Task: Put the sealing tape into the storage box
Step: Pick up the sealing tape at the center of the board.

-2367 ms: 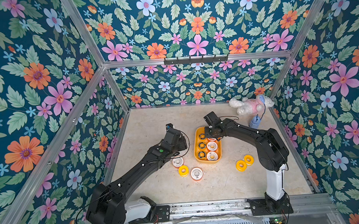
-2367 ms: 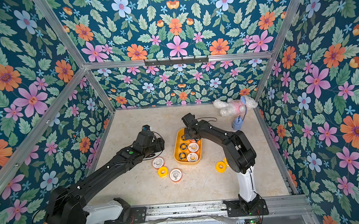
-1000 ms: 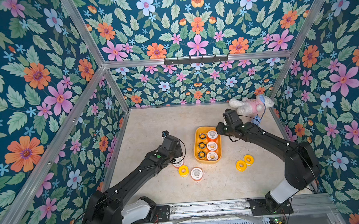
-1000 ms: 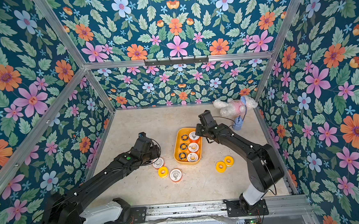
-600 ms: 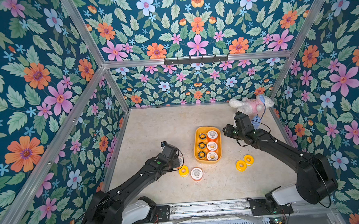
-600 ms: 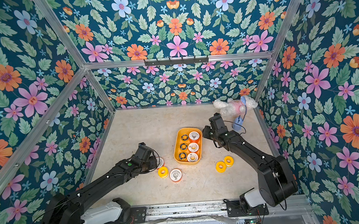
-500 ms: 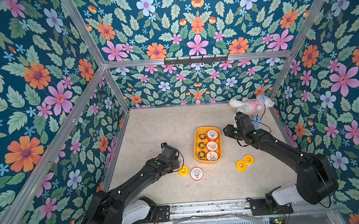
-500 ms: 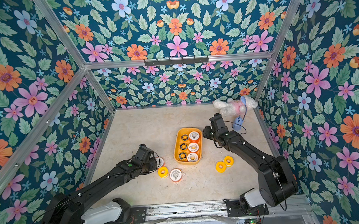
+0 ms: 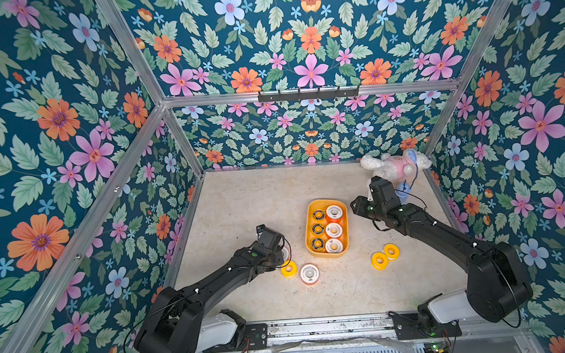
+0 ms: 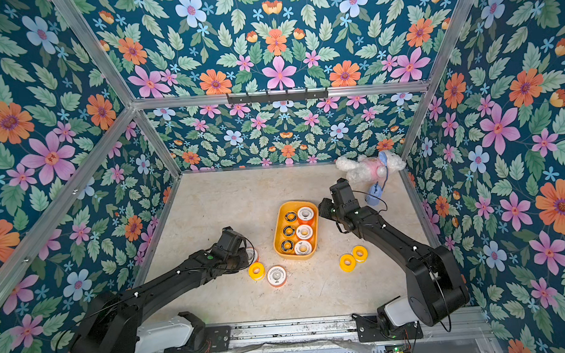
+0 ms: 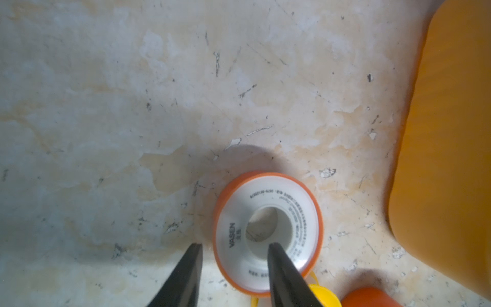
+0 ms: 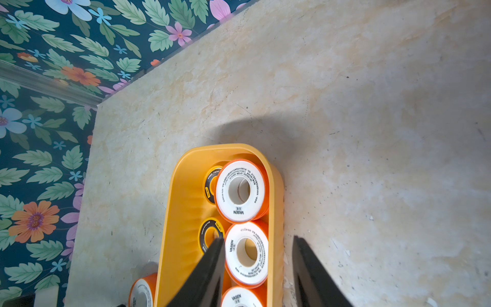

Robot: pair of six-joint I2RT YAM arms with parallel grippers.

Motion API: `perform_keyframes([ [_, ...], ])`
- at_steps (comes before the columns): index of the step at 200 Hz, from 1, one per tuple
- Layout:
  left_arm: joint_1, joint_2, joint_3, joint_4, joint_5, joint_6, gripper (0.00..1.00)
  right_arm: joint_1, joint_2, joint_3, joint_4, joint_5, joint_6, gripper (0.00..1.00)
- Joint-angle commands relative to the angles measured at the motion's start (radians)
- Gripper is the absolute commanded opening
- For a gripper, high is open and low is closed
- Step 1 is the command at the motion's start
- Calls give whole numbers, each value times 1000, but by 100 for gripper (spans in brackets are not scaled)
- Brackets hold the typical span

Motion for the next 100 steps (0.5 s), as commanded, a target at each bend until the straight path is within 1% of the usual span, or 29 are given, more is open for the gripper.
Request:
perform_keyframes([
  [1, -1, 19, 7, 25, -14, 14, 46, 1, -4, 5, 0, 7, 0, 46],
  [34, -1, 57, 6, 36, -15, 19, 46, 0, -4, 10, -7, 9, -1, 47],
  [52, -1, 76, 9, 37, -14, 23, 44, 1, -3, 10, -6, 4, -1, 47],
  [100, -1, 136, 21, 26, -37, 29, 44, 1, 5, 7, -1, -5, -1, 47],
])
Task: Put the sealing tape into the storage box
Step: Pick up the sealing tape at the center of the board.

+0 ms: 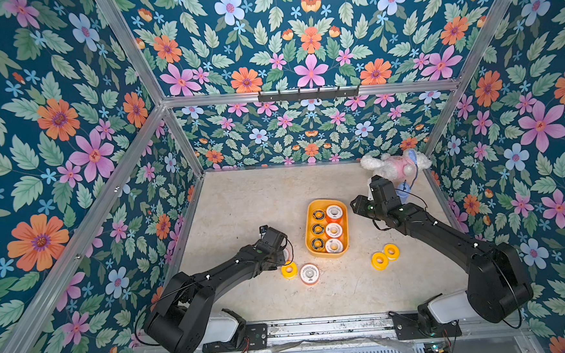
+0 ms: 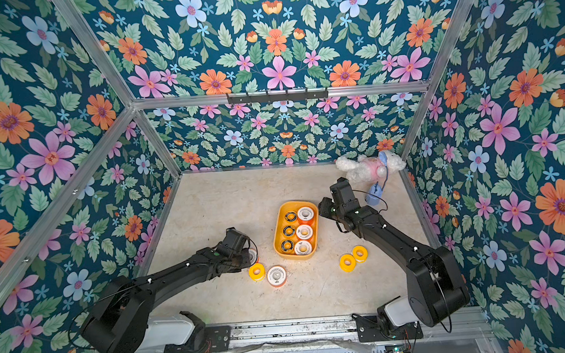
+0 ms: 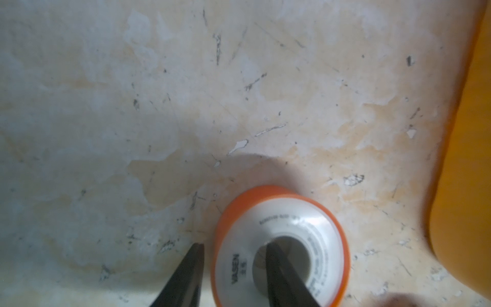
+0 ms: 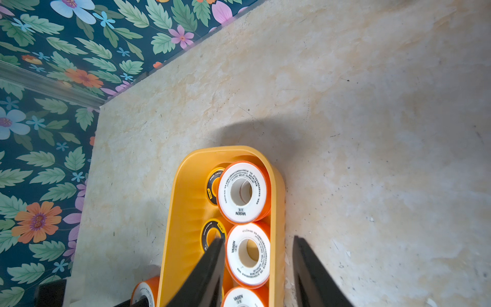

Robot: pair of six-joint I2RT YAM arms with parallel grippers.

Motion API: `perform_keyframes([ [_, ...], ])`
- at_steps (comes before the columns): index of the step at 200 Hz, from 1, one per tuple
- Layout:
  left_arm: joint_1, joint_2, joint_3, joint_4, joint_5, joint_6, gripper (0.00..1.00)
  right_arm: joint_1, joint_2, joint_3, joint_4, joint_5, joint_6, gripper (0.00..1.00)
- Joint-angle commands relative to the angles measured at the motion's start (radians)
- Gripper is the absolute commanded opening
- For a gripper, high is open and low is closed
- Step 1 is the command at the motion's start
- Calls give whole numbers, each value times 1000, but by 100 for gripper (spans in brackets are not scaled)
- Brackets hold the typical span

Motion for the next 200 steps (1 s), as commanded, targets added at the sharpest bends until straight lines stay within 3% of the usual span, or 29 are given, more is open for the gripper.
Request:
perform_keyframes([
  [1, -1, 27, 9, -2, -22, 10, 44, 1, 5, 1, 3, -6, -1, 47],
  [54, -1, 78, 36, -17, -46, 7, 36, 1, 23, -2, -5, -26, -11, 47],
  [146, -9, -72, 88, -73, -84, 23, 31, 0, 112, -20, 6, -99, -32, 47],
  [200, -61, -78, 192, -75, -70, 56, 31, 1, 165, -17, 11, -130, -33, 29],
])
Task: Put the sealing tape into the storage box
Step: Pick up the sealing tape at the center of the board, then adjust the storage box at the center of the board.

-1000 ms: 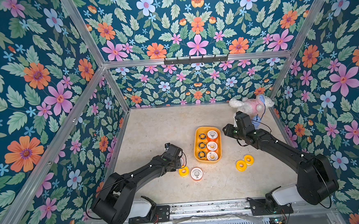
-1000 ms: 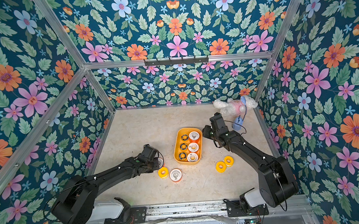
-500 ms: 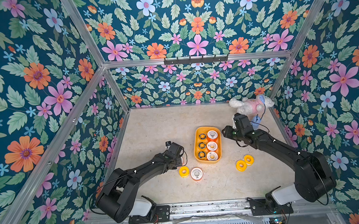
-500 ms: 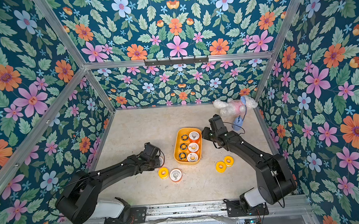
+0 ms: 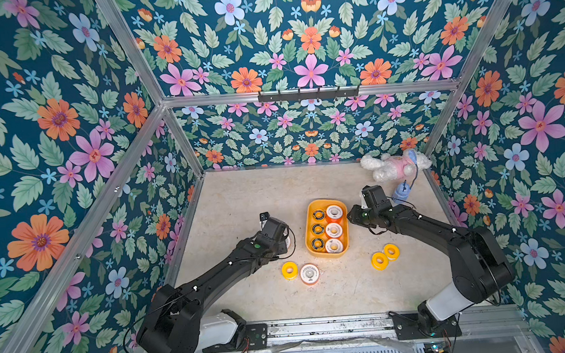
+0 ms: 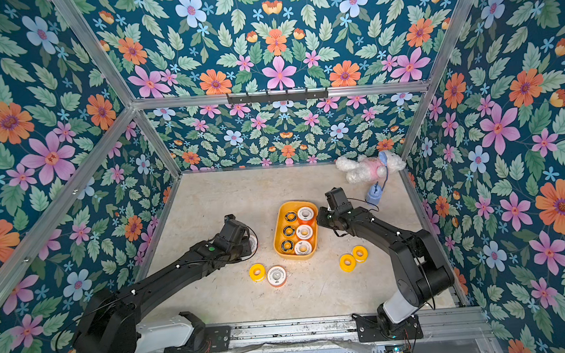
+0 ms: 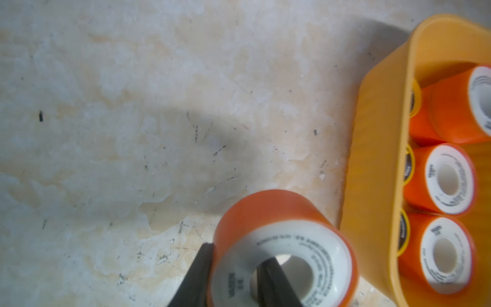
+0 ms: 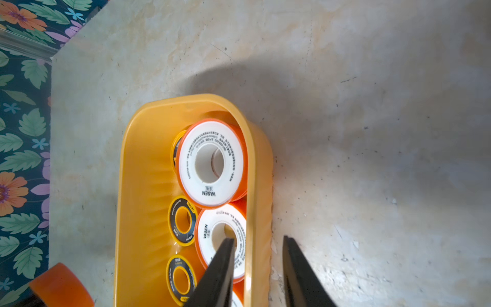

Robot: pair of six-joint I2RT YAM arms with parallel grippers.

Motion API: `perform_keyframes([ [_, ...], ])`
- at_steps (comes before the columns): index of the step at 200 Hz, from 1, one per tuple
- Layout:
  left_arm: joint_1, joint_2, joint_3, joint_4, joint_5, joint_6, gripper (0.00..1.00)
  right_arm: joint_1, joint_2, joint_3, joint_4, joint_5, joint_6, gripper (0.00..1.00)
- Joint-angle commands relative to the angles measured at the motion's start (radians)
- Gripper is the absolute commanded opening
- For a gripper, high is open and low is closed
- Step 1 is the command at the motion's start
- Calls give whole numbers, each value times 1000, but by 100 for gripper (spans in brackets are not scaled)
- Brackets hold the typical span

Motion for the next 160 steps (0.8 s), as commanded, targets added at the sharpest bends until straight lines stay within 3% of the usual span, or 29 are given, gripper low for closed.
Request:
perform_keyframes([
  [1, -21, 16, 47, -5, -1, 28, 31, 1, 17, 6, 7, -30, -14, 29],
  [106, -169, 181, 248, 8, -2, 68, 32, 30, 62, 45, 6, -57, -21, 17],
  [160, -209, 292, 339, 15, 20, 95, 32, 41, 108, 55, 10, -62, -26, 16],
])
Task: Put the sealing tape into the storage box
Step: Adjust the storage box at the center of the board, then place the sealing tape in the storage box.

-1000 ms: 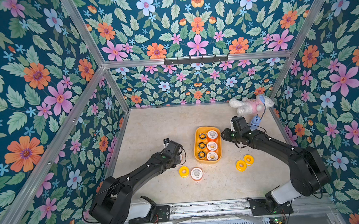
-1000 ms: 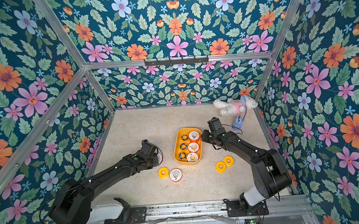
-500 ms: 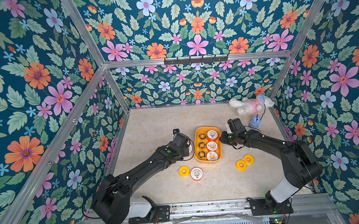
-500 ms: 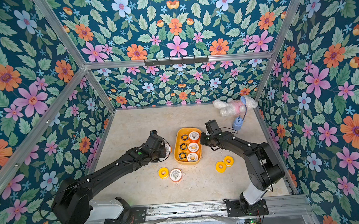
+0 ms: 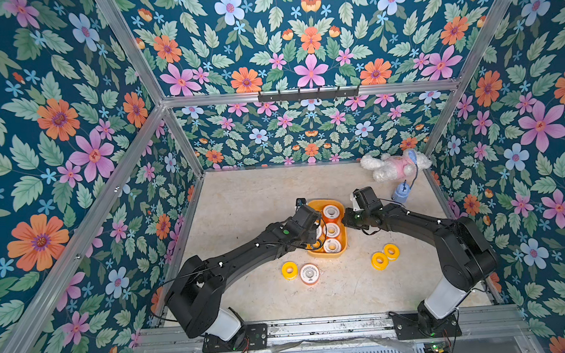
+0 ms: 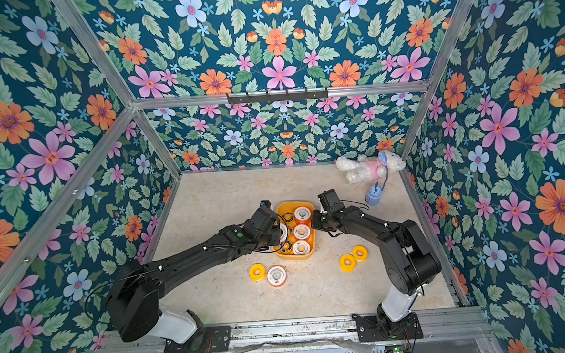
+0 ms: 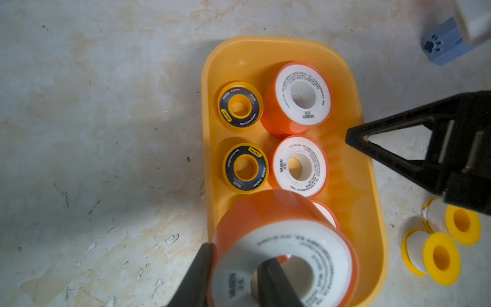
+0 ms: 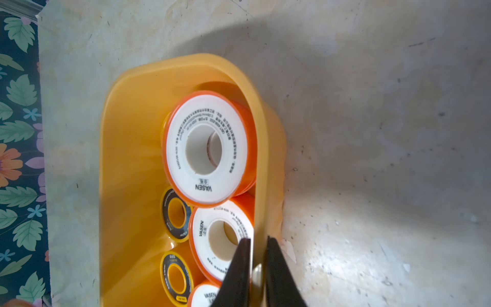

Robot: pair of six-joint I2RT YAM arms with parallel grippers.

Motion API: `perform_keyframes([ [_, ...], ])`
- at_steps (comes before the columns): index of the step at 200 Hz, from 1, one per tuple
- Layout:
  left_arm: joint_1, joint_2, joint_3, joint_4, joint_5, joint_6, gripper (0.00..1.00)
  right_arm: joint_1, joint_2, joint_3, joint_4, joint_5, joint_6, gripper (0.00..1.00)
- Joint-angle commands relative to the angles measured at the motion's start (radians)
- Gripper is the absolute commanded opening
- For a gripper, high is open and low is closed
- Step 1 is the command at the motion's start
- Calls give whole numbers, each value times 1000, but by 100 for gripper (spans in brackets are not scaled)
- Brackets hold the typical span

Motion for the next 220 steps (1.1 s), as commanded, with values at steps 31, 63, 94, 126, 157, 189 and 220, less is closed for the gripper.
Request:
perform_keyframes([
  [31, -10, 89, 69, 23, 36, 37, 32, 4, 10, 15, 2, -12, -14, 16],
  [63, -13, 156, 117, 42, 94, 59, 33, 6, 8, 12, 4, -10, -15, 16],
  [94, -15, 213, 156, 54, 126, 66, 33, 6, -1, 3, 19, -14, -14, 17],
  [126, -15, 259, 190, 57, 131, 61, 33, 6, -1, 2, 26, -18, -6, 18],
  [157, -14, 292, 215, 61, 126, 63, 33, 6, -4, 2, 25, -19, -6, 18],
  [189, -14, 330, 247, 41, 114, 61, 34, 6, -10, 1, 20, -17, -6, 19],
  [220, -14, 354, 270, 29, 101, 64, 35, 7, -15, -2, 18, -14, -7, 20],
])
